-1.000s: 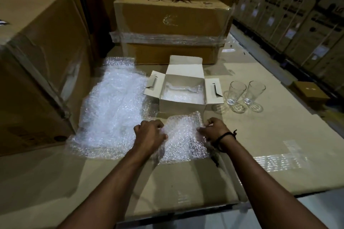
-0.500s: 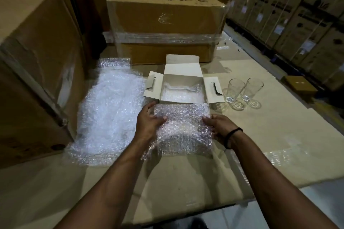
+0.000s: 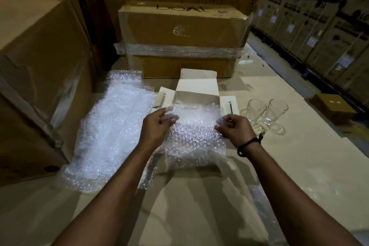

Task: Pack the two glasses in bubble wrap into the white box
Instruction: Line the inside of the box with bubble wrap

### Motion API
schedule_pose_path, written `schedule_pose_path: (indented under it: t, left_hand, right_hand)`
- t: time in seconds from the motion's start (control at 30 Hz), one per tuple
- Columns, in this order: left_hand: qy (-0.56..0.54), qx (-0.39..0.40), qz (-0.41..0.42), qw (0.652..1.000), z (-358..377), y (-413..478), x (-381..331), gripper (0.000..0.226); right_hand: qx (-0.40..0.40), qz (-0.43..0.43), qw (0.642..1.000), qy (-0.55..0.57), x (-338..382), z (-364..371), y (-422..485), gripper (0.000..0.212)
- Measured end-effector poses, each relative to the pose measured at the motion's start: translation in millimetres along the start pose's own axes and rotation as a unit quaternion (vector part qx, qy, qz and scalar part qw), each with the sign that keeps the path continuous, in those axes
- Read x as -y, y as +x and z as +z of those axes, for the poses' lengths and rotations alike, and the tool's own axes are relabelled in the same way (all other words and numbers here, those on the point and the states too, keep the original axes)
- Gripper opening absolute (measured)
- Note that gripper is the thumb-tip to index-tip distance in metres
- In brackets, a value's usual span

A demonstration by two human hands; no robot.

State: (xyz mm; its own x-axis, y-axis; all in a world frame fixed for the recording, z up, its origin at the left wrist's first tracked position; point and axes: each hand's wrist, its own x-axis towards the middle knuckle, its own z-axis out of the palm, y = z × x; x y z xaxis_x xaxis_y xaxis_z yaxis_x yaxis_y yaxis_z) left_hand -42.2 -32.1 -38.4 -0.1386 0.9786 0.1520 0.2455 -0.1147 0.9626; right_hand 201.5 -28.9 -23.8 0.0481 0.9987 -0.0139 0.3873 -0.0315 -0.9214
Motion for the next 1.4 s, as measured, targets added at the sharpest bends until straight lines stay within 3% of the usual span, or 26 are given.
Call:
schedule_pose_path:
  t: [0.07,0.13,0.23,0.47,0.57,0.7,0.77,0.83,0.93,1.03,1.17,1.23,1.33,1.4]
  left_hand:
    - [0.151,-0.010,0.091,0.984,2.1,9.6,2.0,0.020]
    - [0.303,0.006,0.167,0.938,2.4,20.0,9.8,0.013]
    - [0.424,0.071,0.159,0.889,0.0,28.1,19.7,0.017]
    - [0.410,0.088,0.146,0.896,12.0,24.2,8.8,0.032]
    - [0.374,0.076,0.132,0.915,15.9,22.8,2.3,0.023]
    - [0.274,0.017,0.070,0.959,15.0,36.2,-9.8,0.025]
    - [0.279,-0.014,0.071,0.957,15.1,48.7,-17.0,0.024]
    - [0.308,-0.037,0.086,0.947,18.3,63.0,-24.8,0.021]
    - [0.395,-0.035,0.092,0.913,26.8,85.5,-27.7,0.018]
    - [0.486,-0.011,0.077,0.871,32.8,102.4,-21.4,0.015]
    - [0.551,0.026,0.076,0.830,38.3,109.8,-10.0,0.021]
    - [0.556,0.035,0.074,0.827,38.2,111.0,-3.4,0.026]
    - [0.513,-0.012,0.086,0.854,31.7,107.4,-3.3,0.046]
    - [0.473,-0.015,0.115,0.873,24.2,98.9,-8.7,0.052]
  right_hand:
    - [-0.017,-0.082,0.988,-0.132,0.9,-2.2,11.1,0.013]
    - [-0.019,-0.136,0.962,-0.238,2.7,-1.5,17.7,0.021]
    - [0.008,-0.165,0.919,-0.359,1.2,1.4,23.5,0.010]
    - [0.043,-0.148,0.924,-0.350,-14.6,-16.6,39.6,0.011]
    - [0.064,-0.126,0.926,-0.349,-11.5,-24.3,46.6,0.009]
    - [0.024,-0.082,0.970,-0.229,7.8,-29.6,61.9,0.010]
    - [0.004,-0.036,0.987,-0.154,19.3,-31.7,76.4,0.016]
    - [0.003,-0.018,0.984,-0.175,28.6,-31.5,94.3,0.017]
    - [0.022,-0.006,0.954,-0.299,34.2,-22.7,116.2,0.021]
    - [0.026,-0.017,0.891,-0.454,31.5,-11.6,125.2,0.025]
    - [0.045,-0.062,0.828,-0.555,19.4,-3.5,130.6,0.026]
    - [0.058,-0.082,0.819,-0.565,16.7,-4.3,132.7,0.035]
    - [0.073,-0.176,0.829,-0.526,19.7,-18.2,132.8,0.049]
    - [0.130,-0.256,0.790,-0.542,21.0,-29.5,130.5,0.059]
